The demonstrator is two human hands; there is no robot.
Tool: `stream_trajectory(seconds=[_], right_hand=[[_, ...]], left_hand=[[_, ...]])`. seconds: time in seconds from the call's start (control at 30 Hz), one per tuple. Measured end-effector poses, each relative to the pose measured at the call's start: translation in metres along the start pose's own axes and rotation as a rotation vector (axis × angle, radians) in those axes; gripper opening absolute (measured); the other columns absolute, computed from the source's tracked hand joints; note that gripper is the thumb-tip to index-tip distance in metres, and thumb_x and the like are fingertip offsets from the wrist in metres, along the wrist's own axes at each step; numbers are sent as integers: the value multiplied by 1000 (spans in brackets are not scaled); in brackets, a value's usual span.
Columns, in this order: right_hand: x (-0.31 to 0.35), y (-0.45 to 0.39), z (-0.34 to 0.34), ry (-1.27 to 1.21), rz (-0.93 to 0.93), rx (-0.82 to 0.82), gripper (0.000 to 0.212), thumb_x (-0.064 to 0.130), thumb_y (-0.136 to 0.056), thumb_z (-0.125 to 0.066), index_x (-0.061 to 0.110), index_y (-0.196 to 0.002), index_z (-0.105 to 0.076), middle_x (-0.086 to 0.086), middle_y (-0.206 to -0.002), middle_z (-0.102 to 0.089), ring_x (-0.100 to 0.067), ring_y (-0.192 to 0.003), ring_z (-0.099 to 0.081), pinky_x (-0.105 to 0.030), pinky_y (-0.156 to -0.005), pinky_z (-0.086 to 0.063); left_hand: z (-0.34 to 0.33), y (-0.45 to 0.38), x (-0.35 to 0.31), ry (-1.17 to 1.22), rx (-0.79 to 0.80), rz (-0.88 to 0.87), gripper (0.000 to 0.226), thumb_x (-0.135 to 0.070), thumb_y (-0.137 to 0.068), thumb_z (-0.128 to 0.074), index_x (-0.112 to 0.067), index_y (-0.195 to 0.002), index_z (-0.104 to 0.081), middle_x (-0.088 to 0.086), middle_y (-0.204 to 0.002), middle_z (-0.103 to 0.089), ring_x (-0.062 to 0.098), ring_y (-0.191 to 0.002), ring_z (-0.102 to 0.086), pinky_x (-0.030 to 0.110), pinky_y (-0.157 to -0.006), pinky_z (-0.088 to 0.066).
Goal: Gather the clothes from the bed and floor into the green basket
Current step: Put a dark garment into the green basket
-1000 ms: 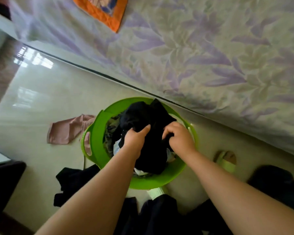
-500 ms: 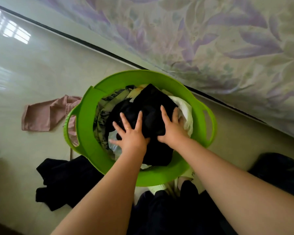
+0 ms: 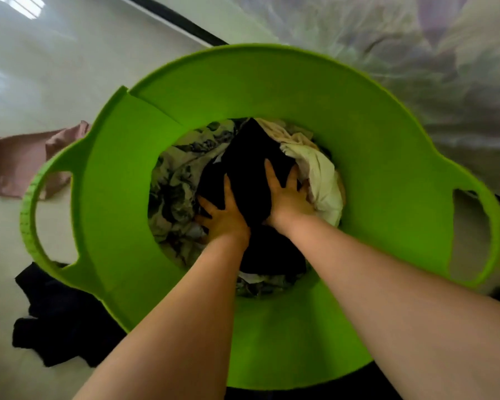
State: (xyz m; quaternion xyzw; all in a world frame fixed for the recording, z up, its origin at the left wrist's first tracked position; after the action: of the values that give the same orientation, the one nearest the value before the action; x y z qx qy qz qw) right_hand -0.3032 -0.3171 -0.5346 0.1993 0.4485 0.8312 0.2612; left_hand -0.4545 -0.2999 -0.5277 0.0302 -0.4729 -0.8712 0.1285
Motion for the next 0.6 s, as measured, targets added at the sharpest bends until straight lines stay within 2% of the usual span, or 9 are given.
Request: stream_trajectory(seconds=[0.1, 0.2, 0.3, 0.37, 0.47, 0.6], right_hand=[[3, -20, -5, -34, 11, -22, 115, 50, -78, -71, 56, -138, 27, -5, -158, 27, -43, -146, 5, -67, -110, -24], [6, -21, -8, -7, 34, 6, 121, 45, -76, -76, 55, -138, 28, -5, -158, 27, -44, -146, 6, -67, -110, -23], [6, -13, -3, 9, 59, 42, 124, 46, -73, -77, 54, -139, 28, -7, -158, 25, -45, -146, 6, -64, -112, -23], [-2, 11, 9, 33, 65, 29, 122, 53, -71, -76, 51, -142, 24, -8, -159, 19, -43, -146, 1, -62, -111, -27], [-13, 42, 19, 93, 87, -38, 113, 61, -74, -67, 42, -148, 16, -9, -160, 10, -41, -146, -5, -59, -110, -31], [-31, 97, 44, 100, 149, -95, 90, 49, -88, -57, 30, -154, 1, -8, -162, 2, -34, -148, -7, -47, -116, -27]], left_hand=[[-8, -21, -5, -7, -3, -59, 100, -35, -93, -56, -48, -140, 31, 22, -156, 21, 50, -144, 0, 63, -112, -21], [-9, -26, 1, -97, 15, -62, 103, -37, -92, -57, -42, -140, 35, 27, -155, 19, 48, -144, -4, 55, -114, -20], [2, -11, -6, -215, 62, -76, 104, -42, -93, -55, -36, -140, 38, 19, -155, 27, 45, -146, 4, 56, -114, -20], [16, 10, -6, -215, 109, -69, 108, -47, -89, -59, -42, -139, 37, 17, -155, 28, 46, -145, 2, 58, -113, -21], [34, 31, 3, -192, 126, -41, 109, -53, -82, -64, -49, -142, 27, 22, -157, 19, 48, -144, -5, 61, -108, -27], [63, 84, -3, -269, 10, -157, 82, -42, -92, -52, -34, -153, 2, 15, -161, 4, 41, -146, -9, 56, -109, -31]])
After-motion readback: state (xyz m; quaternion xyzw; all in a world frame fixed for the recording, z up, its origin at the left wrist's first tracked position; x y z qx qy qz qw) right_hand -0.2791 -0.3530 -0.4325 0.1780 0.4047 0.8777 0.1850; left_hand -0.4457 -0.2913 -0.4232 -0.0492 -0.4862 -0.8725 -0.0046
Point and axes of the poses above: each hand's wrist, its own y-axis away from the middle knuckle, its own z-axis out of the back of the hand, x = y × z, the point moved 9 cm from there along -y, towards the middle knuckle
